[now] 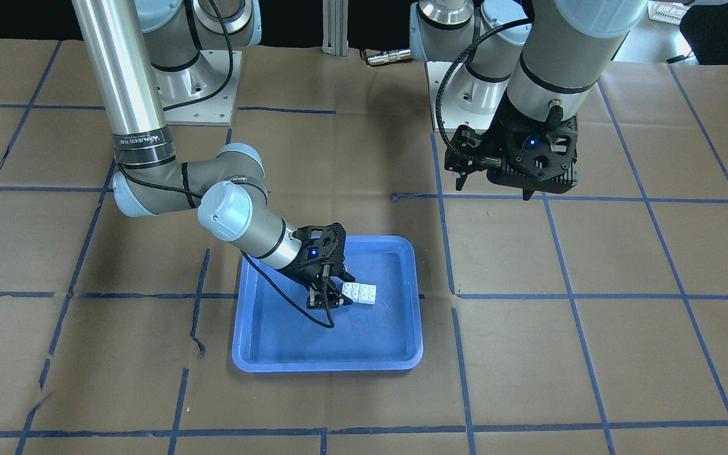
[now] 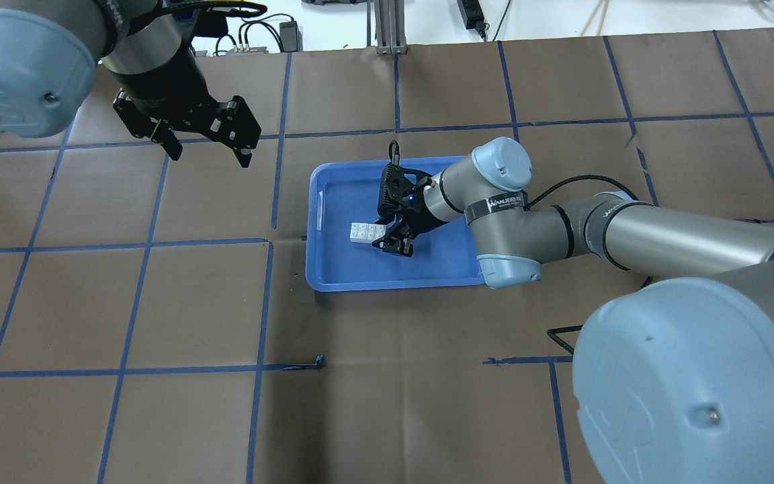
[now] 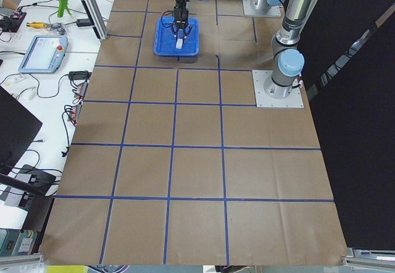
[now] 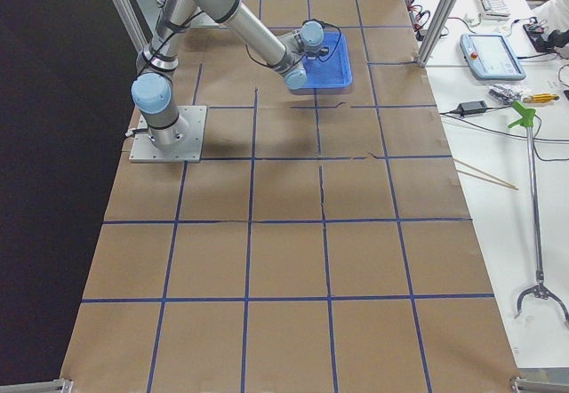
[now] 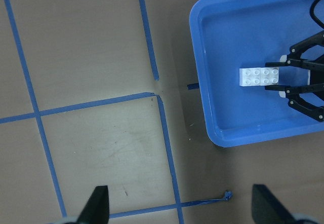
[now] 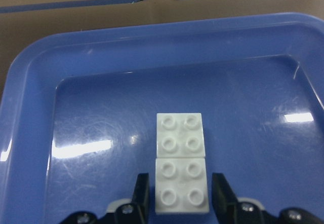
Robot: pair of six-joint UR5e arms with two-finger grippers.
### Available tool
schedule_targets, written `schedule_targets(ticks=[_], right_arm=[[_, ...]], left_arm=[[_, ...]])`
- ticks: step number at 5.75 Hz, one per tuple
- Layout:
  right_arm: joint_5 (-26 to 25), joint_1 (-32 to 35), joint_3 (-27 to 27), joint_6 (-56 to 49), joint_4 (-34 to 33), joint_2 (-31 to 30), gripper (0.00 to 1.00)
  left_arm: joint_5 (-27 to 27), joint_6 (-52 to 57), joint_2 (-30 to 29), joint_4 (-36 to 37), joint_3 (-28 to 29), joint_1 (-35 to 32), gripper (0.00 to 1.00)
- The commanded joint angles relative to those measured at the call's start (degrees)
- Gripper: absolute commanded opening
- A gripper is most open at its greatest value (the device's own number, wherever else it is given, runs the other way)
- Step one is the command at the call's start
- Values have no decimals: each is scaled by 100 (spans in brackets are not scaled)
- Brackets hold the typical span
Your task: Assemble white blocks and place on blue tray
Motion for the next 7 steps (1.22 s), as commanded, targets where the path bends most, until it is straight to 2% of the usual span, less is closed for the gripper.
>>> schedule_targets(ticks=[1, 2, 3, 4, 5, 6, 7], right_arm=[[13, 4, 0, 18, 0, 6, 67], [13, 4, -9, 18, 0, 6, 87], [-74, -5, -35, 44, 17, -46, 100], [-353, -31, -166, 44, 96, -125, 100], [-852, -83, -385, 157, 784, -326, 100], [-1335, -101, -709, 420, 1957, -763, 100], [-2123, -188, -1112, 1136, 3126, -1124, 100]], left_arm=[[0, 0, 0, 0, 0, 1, 99], [0, 0, 0, 0, 9, 1, 99], [0, 0, 0, 0, 105, -8, 99], [-27, 0, 26, 0, 210, 1, 99], [-9, 0, 183, -78, 237, -17, 99], [-18, 0, 315, -201, 229, -43, 99], [-1, -9, 369, -254, 237, -60, 99]])
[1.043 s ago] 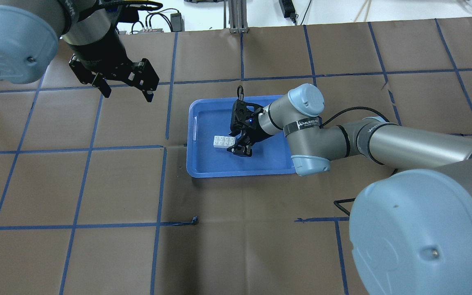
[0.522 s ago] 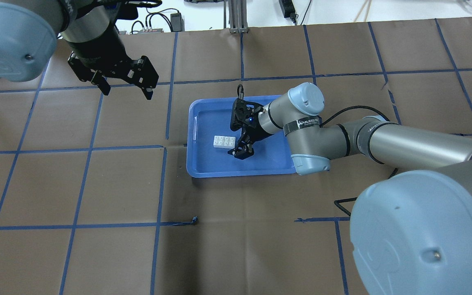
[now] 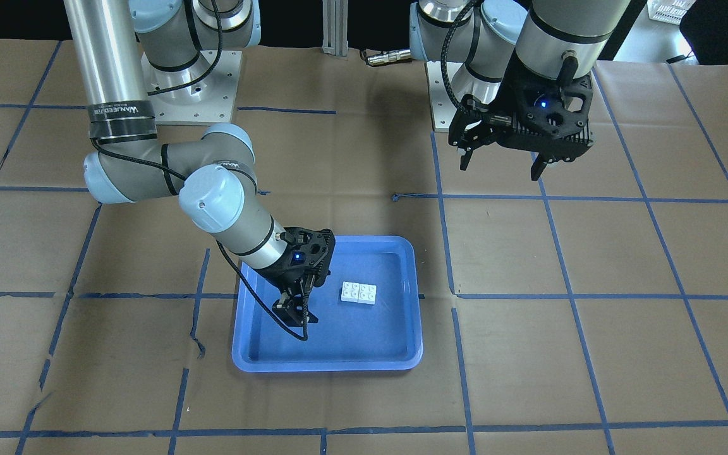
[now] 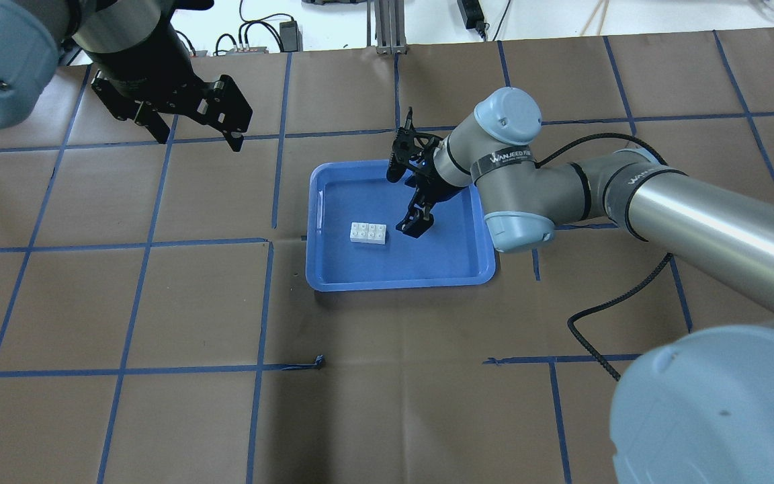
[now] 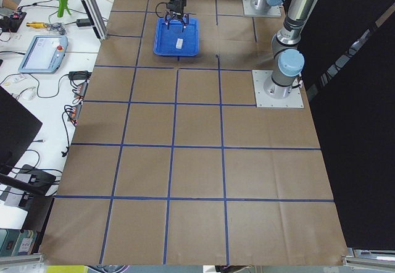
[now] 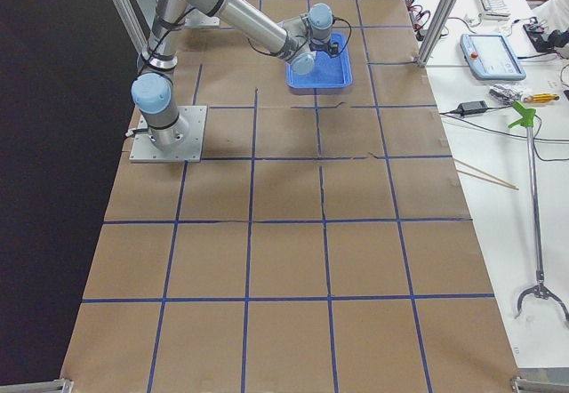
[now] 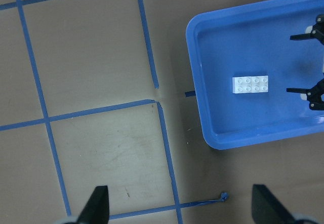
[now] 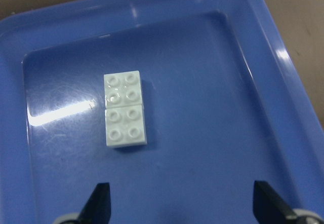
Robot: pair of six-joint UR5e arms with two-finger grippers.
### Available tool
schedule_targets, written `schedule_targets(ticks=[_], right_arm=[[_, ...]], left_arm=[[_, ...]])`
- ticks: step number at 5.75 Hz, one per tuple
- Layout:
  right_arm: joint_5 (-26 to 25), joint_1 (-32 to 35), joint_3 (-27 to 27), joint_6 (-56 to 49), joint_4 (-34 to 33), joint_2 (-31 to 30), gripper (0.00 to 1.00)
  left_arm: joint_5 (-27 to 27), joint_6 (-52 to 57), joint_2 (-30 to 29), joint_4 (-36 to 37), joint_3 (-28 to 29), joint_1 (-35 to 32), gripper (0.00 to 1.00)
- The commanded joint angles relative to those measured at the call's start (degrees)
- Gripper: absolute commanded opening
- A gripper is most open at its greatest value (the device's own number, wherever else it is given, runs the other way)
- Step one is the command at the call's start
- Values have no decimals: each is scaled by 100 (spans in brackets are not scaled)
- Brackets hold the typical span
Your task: Assemble white blocks and place on blue tray
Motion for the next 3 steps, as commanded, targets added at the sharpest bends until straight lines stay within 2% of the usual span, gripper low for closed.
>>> schedule_targets(ticks=[1, 2, 3], right_arm=[[-1163, -240, -726, 1643, 1864, -537, 100], [-1315, -451, -1026, 2515, 2498, -652, 100], [-1865, -584, -1307, 3490, 3166, -906, 100]], left_arm=[[54, -41, 257, -361, 25, -36, 99], [20, 11, 433, -338, -105, -53, 99], [20, 37, 469, -364, -193, -262, 99]])
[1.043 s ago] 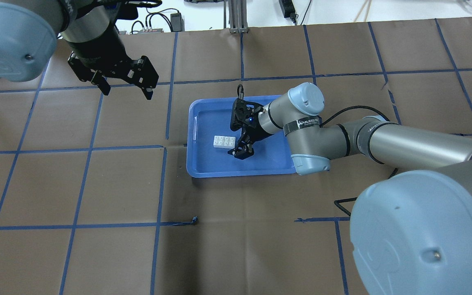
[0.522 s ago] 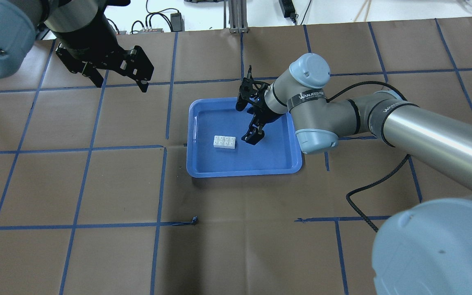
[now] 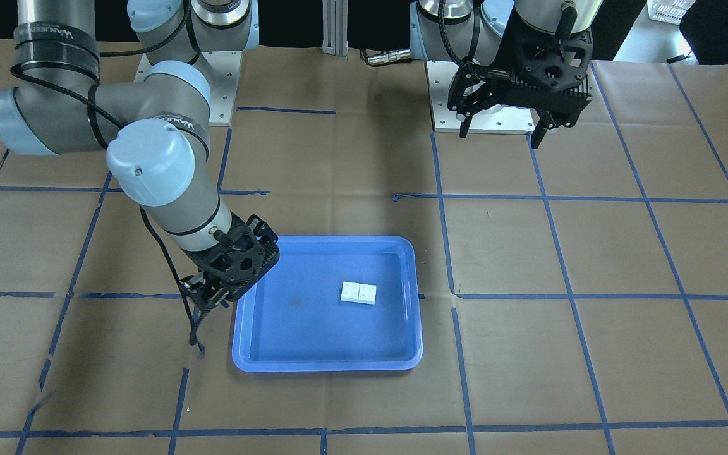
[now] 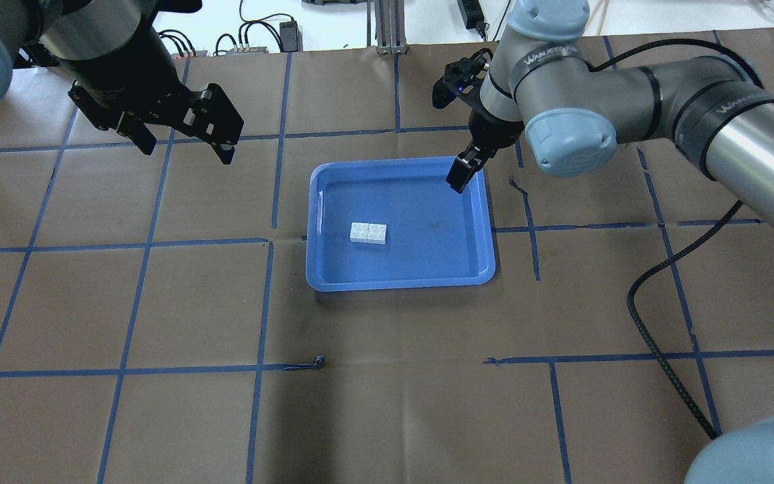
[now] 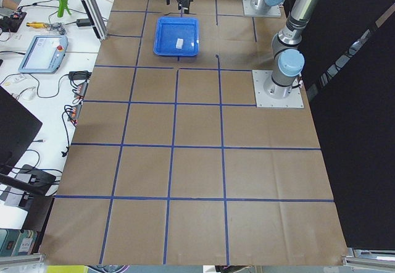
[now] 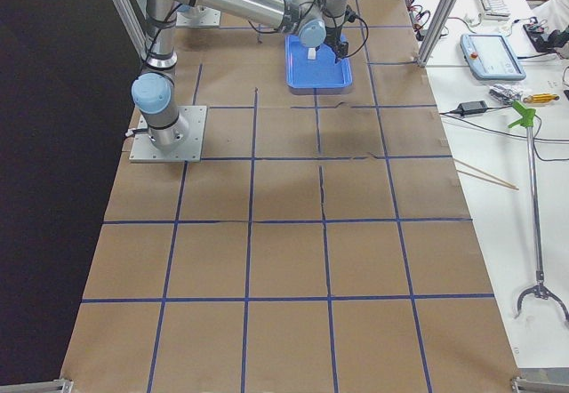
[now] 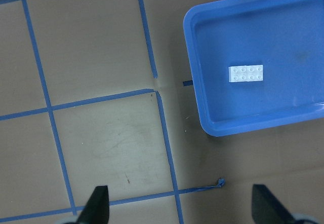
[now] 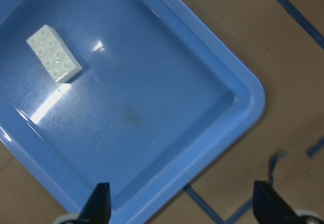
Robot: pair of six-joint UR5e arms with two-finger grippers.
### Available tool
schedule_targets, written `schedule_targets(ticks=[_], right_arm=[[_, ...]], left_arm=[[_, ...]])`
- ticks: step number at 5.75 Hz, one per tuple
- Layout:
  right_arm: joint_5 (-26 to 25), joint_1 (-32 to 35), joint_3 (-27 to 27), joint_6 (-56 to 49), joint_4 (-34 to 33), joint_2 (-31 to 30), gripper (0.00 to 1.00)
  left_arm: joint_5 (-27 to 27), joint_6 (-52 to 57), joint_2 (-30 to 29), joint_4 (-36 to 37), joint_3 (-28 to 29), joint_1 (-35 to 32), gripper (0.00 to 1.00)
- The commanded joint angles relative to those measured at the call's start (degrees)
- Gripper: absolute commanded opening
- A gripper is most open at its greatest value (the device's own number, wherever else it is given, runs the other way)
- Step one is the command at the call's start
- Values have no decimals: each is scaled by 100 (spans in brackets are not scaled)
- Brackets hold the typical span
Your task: Assemble white blocks and place on blue tray
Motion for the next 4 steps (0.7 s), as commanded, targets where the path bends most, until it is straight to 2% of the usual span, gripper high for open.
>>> schedule_targets(ticks=[1, 2, 4], right_arm=[[-774, -197, -456, 2118, 1311, -511, 100], [-803, -242, -597, 3122, 1831, -679, 100], [-795, -399, -678, 3500, 2571, -1432, 100]], left_arm=[[12, -16, 22, 6, -111, -216, 99], [30, 0, 56, -55, -112, -199, 99], [12, -61, 100, 32, -94, -181, 99]])
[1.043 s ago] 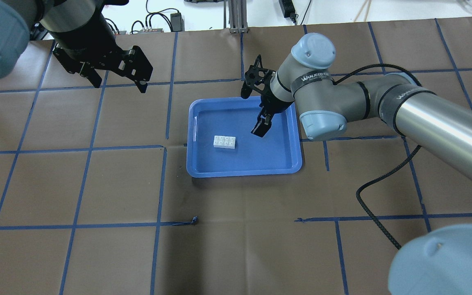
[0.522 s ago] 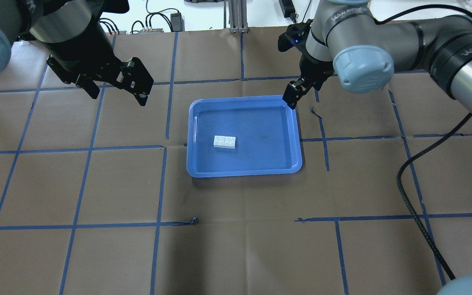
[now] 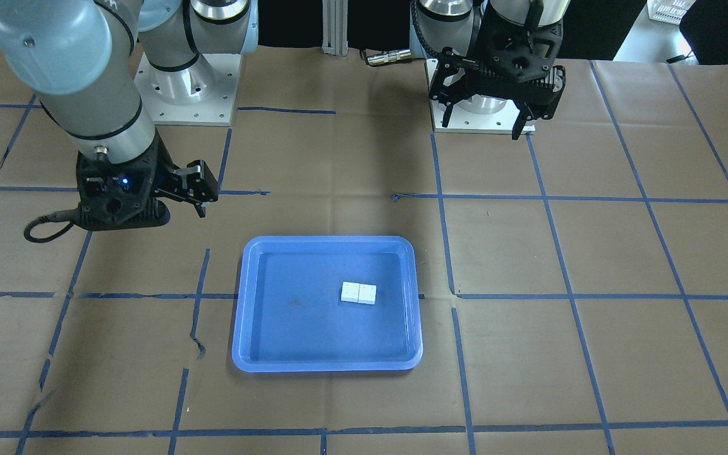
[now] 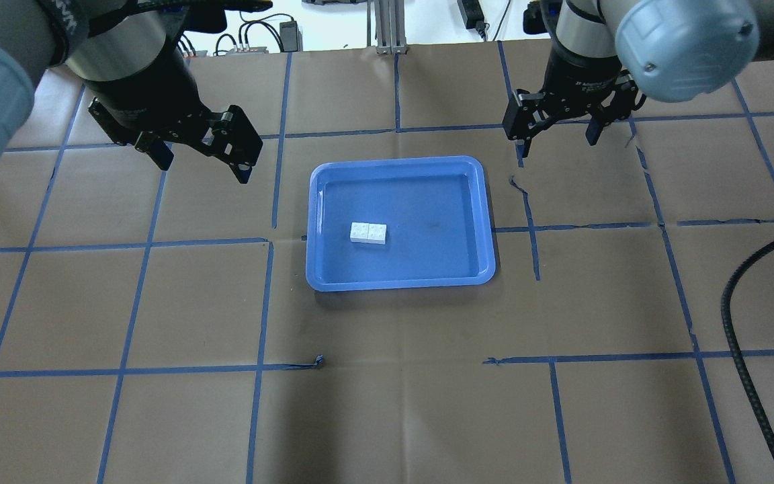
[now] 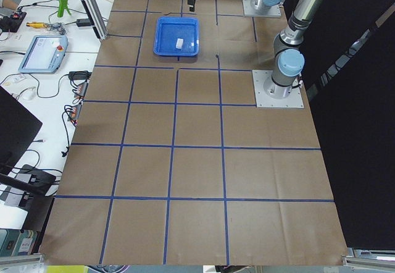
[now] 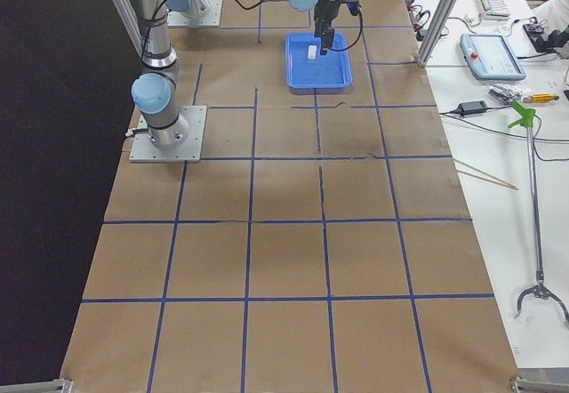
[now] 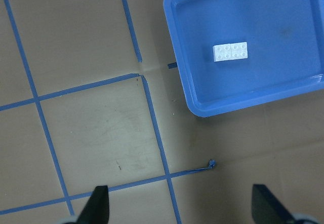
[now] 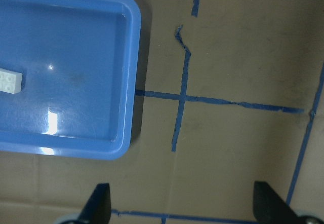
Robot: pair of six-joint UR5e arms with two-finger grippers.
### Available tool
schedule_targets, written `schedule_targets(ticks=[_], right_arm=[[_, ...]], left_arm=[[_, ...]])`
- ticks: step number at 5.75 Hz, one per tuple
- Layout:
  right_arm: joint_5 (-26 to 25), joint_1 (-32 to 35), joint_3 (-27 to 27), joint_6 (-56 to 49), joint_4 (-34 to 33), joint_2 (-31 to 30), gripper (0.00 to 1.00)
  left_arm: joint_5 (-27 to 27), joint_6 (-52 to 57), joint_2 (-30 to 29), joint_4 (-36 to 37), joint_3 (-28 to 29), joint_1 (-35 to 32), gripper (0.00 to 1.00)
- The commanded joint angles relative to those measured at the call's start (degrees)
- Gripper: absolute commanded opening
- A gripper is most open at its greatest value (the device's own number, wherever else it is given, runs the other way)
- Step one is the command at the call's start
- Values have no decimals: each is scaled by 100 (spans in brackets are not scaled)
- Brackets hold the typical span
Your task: Assemble white blocks and place on blue tray
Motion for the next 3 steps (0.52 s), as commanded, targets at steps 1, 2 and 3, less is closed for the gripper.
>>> schedule_targets(ticks=[1, 2, 3], right_arm=[[59, -253, -18, 212, 517, -517, 100], [68, -298, -18, 203, 527, -528, 100], [68, -299, -18, 203, 527, -545, 100]], left_arm=[[15, -199, 62, 40, 47, 39, 99], [-3, -975, 45, 49, 91, 48, 99], [-3, -1157, 36, 127, 100, 57, 99]])
